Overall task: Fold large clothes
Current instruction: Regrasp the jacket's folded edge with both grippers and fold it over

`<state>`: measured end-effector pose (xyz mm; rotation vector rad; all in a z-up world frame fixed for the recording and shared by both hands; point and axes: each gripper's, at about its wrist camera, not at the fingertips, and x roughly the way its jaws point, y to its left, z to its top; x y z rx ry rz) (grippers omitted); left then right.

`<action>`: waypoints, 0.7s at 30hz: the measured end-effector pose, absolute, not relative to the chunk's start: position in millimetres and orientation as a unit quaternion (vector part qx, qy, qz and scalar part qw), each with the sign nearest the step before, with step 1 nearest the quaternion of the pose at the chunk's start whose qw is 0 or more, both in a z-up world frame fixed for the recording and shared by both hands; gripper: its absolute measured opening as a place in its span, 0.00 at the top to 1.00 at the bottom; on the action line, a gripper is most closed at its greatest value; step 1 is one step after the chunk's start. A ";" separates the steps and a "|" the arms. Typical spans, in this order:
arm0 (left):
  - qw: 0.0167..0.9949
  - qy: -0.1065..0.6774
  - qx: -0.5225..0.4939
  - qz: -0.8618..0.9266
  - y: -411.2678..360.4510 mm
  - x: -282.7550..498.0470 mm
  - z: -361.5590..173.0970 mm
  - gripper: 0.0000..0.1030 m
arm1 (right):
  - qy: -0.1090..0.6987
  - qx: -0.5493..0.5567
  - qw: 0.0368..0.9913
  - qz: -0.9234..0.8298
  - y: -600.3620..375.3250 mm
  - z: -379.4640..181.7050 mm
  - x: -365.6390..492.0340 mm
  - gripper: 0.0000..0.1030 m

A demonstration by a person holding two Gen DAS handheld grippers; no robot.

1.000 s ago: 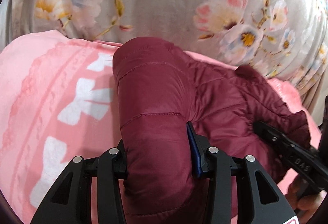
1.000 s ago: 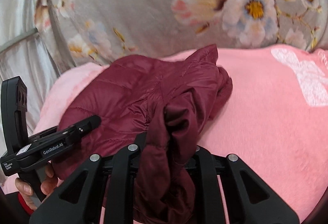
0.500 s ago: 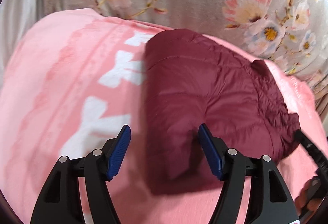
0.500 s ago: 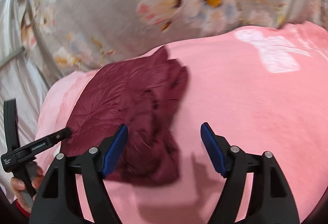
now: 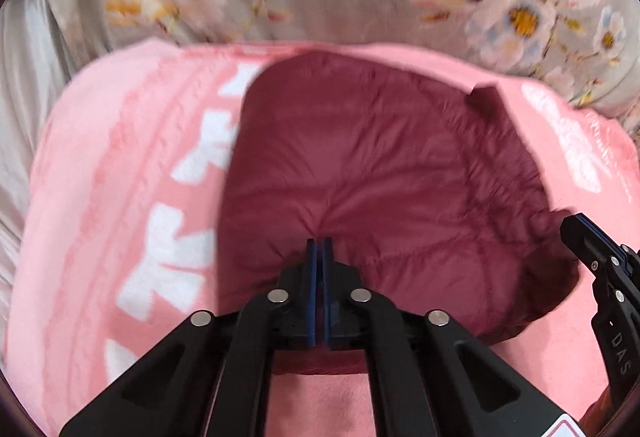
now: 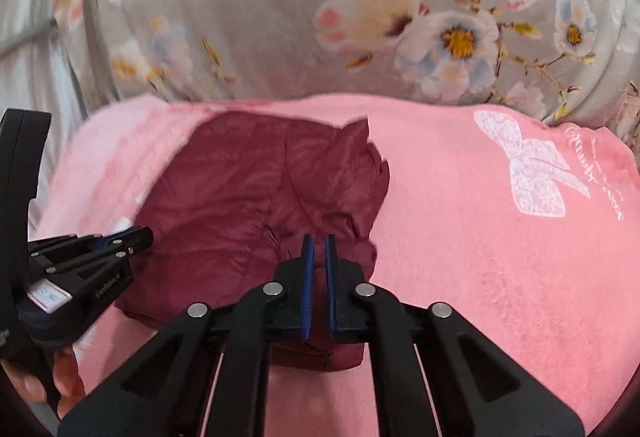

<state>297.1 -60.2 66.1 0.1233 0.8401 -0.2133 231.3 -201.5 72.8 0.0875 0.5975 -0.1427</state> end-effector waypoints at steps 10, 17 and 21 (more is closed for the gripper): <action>0.920 0.374 0.058 -0.098 -65.3 292.1 33.6 1.00 | 0.317 0.076 0.943 -0.074 -204.3 7.4 248.6 0.99; 0.929 0.353 0.064 -0.087 -72.5 289.4 22.5 1.00 | 0.324 0.094 0.939 -0.067 -208.8 4.5 251.5 0.99; 0.930 0.352 0.057 -0.090 -71.0 290.4 21.2 1.00 | 0.328 0.090 0.938 -0.068 -207.8 4.8 253.1 0.99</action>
